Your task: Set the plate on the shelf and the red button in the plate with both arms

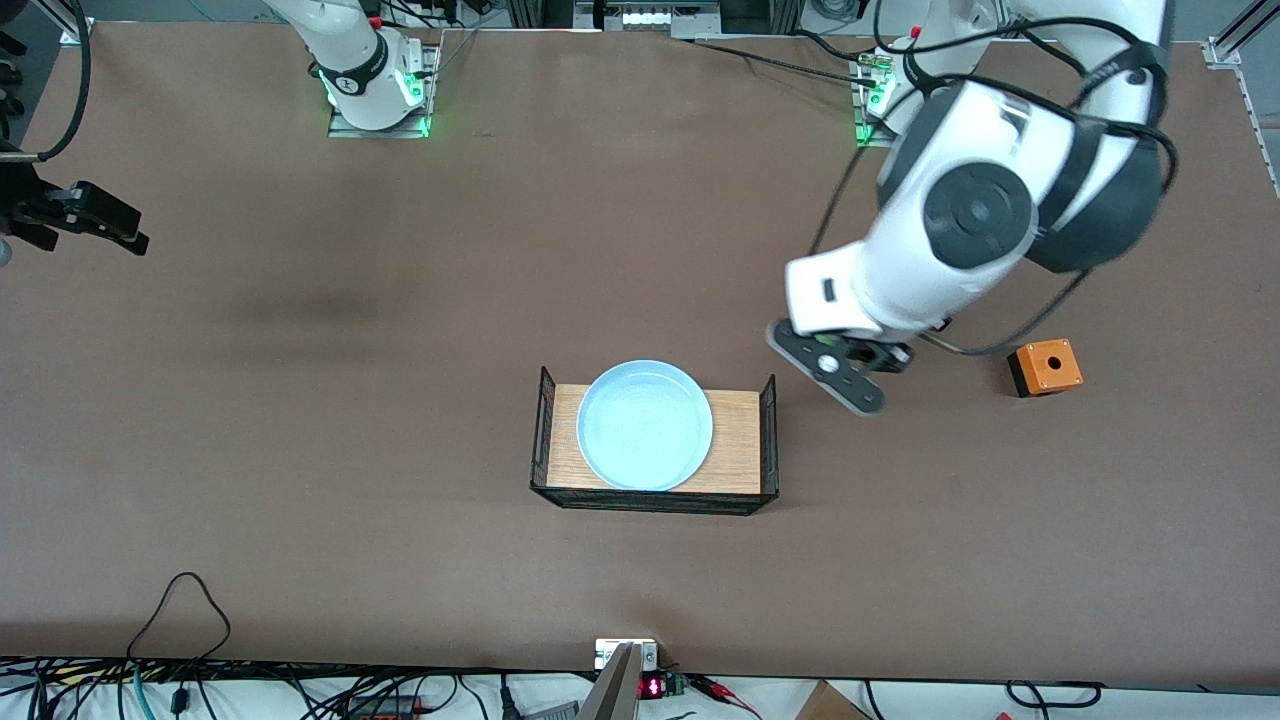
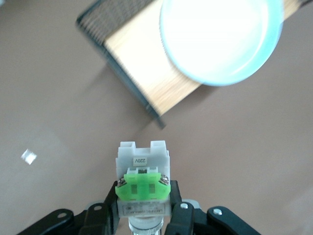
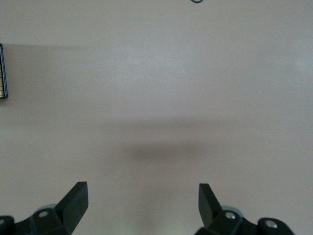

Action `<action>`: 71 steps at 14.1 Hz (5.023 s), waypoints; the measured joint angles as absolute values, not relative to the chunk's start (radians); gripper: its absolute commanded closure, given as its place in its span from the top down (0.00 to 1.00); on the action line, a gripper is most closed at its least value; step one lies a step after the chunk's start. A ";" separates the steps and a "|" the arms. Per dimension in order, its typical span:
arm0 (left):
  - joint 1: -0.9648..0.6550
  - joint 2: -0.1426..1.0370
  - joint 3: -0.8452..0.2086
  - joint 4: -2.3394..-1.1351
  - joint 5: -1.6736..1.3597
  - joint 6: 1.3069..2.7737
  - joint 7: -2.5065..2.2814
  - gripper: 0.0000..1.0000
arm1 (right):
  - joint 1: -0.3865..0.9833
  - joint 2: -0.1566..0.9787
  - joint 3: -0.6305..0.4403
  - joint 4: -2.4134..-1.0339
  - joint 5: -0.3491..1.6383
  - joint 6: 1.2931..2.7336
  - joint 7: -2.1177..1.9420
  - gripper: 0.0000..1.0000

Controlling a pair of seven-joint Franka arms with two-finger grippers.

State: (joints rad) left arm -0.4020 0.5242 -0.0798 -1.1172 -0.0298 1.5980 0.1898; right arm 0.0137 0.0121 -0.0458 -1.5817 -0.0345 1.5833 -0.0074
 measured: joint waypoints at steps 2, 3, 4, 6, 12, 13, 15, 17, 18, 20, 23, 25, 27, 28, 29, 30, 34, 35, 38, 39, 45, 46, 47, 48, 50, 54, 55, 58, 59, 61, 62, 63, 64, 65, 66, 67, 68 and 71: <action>-0.451 0.540 -0.079 -1.112 -0.035 1.716 0.114 0.19 | 0.014 0.011 -0.044 -1.582 -0.035 1.583 -0.007 1.00; -0.471 0.558 -0.079 -1.112 -0.035 1.782 0.083 0.19 | 0.014 0.011 -0.045 -1.582 -0.035 1.582 -0.007 1.00; -0.486 0.580 -0.079 -1.112 -0.035 1.844 0.066 0.19 | 0.013 0.011 -0.046 -1.582 -0.035 1.580 -0.007 1.00; -0.503 0.636 -0.078 -1.110 -0.036 1.966 0.057 0.19 | 0.013 0.010 -0.046 -1.582 -0.035 1.580 -0.008 1.00; -0.539 0.735 -0.078 -1.103 -0.038 2.125 0.056 0.19 | 0.013 0.010 -0.047 -1.582 -0.035 1.579 -0.008 1.00; -0.546 0.738 -0.078 -1.103 -0.038 2.125 0.055 0.19 | 0.013 0.010 -0.047 -1.582 -0.035 1.579 -0.008 1.00; -0.552 0.744 -0.077 -1.103 -0.038 2.125 0.054 0.19 | 0.013 0.010 -0.047 -1.582 -0.035 1.579 -0.008 1.00; -0.552 0.755 -0.075 -1.103 -0.038 2.125 0.054 0.19 | 0.013 0.010 -0.048 -1.582 -0.035 1.580 -0.008 1.00; -0.552 0.764 -0.074 -1.103 -0.038 2.125 0.054 0.19 | 0.013 0.010 -0.048 -1.582 -0.035 1.580 -0.008 1.00; -0.552 0.781 -0.073 -1.103 -0.038 2.125 0.054 0.19 | 0.013 0.010 -0.048 -1.582 -0.035 1.580 -0.008 1.00; -0.552 0.799 -0.071 -1.103 -0.038 2.138 0.054 0.19 | 0.013 0.010 -0.049 -1.582 -0.035 1.580 -0.008 1.00; -0.552 0.807 -0.070 -1.102 -0.038 2.148 0.054 0.19 | 0.013 0.010 -0.050 -1.582 -0.035 1.579 -0.008 1.00; -0.552 0.812 -0.069 -1.102 -0.038 2.162 0.054 0.19 | 0.013 0.010 -0.050 -1.582 -0.035 1.579 -0.008 1.00; -0.552 0.816 -0.068 -1.102 -0.038 2.169 0.054 0.20 | 0.013 0.010 -0.050 -1.582 -0.035 1.579 -0.008 1.00; -0.552 0.821 -0.068 -1.102 -0.038 2.177 0.054 0.23 | 0.012 0.010 -0.050 -1.582 -0.035 1.579 -0.008 1.00; -0.552 0.827 -0.068 -1.102 -0.038 2.182 0.054 0.32 | 0.012 0.010 -0.050 -1.582 -0.035 1.579 -0.008 1.00; -0.551 0.832 -0.066 -1.091 -0.038 2.194 0.054 1.00 | 0.012 0.010 -0.052 -1.582 -0.035 1.579 -0.008 1.00; -0.550 0.832 -0.064 -1.087 -0.038 2.194 0.054 1.00 | 0.012 0.010 -0.052 -1.582 -0.035 1.579 -0.008 1.00; -0.549 0.830 -0.063 -1.071 -0.038 2.190 0.054 1.00 | 0.012 0.010 -0.052 -1.582 -0.035 1.579 -0.008 1.00; -0.549 0.827 -0.063 -1.066 -0.038 2.175 0.054 1.00 | 0.012 0.010 -0.052 -1.582 -0.035 1.579 -0.008 1.00; -0.481 0.708 -0.050 -1.042 -0.038 1.850 0.052 1.00 | 0.011 0.010 -0.052 -1.582 -0.035 1.580 -0.008 1.00; -0.455 0.679 -0.050 -1.042 -0.038 1.793 0.053 1.00 | 0.011 0.010 -0.052 -1.582 -0.035 1.580 -0.008 1.00; -0.437 0.655 -0.050 -1.043 -0.038 1.731 0.055 1.00 | 0.011 0.010 -0.052 -1.582 -0.035 1.580 -0.008 1.00; -0.426 0.634 -0.050 -1.043 -0.038 1.670 0.055 1.00 | 0.011 0.010 -0.052 -1.582 -0.035 1.580 -0.008 1.00; -0.407 0.601 -0.048 -1.044 -0.038 1.549 0.054 1.00 | 0.012 0.010 -0.052 -1.581 -0.035 1.580 -0.008 1.00; -0.322 0.527 -0.038 -1.061 -0.028 1.388 0.054 1.00 | 0.012 0.010 -0.052 -1.581 -0.035 1.580 -0.008 1.00; -0.304 0.495 -0.037 -1.079 -0.009 1.381 0.054 1.00 | 0.012 0.010 -0.052 -1.580 -0.035 1.580 -0.008 1.00; -0.257 0.392 -0.036 -1.159 0.018 1.357 0.054 1.00 | 0.012 0.009 -0.052 -1.580 -0.035 1.580 -0.008 1.00; -0.245 0.371 -0.036 -1.186 0.019 1.357 0.053 1.00 | 0.012 0.009 -0.052 -1.580 -0.035 1.580 -0.009 1.00; -0.210 0.346 -0.036 -1.225 0.020 1.361 0.051 1.00 | 0.012 0.009 -0.051 -1.580 -0.035 1.579 -0.009 1.00; -0.182 0.333 -0.036 -1.245 0.011 1.367 0.051 1.00 | 0.012 0.009 -0.051 -1.580 -0.035 1.579 -0.009 1.00; -0.151 0.317 -0.036 -1.266 -0.008 1.377 0.051 1.00 | 0.012 0.009 -0.051 -1.580 -0.035 1.579 -0.009 1.00; -0.120 0.289 -0.036 -1.300 -0.021 1.394 0.051 1.00 | 0.012 0.009 -0.051 -1.580 -0.035 1.579 -0.009 1.00; -0.092 0.250 -0.036 -1.349 -0.027 1.427 0.052 1.00 | 0.012 0.009 -0.051 -1.580 -0.035 1.579 -0.010 1.00; -0.070 0.199 -0.036 -1.414 -0.031 1.466 0.052 1.00 | 0.012 0.009 -0.051 -1.580 -0.035 1.579 -0.010 1.00; -0.059 0.152 -0.036 -1.478 -0.032 1.497 0.052 1.00 | 0.012 0.009 -0.051 -1.580 -0.035 1.579 -0.010 1.00; -0.055 0.111 -0.036 -1.528 -0.032 1.516 0.048 1.00 | 0.012 0.009 -0.051 -1.580 -0.035 1.579 -0.010 1.00; -0.059 0.042 -0.025 -1.604 -0.032 1.539 -0.041 1.00 | 0.012 0.009 -0.051 -1.580 -0.035 1.579 -0.010 1.00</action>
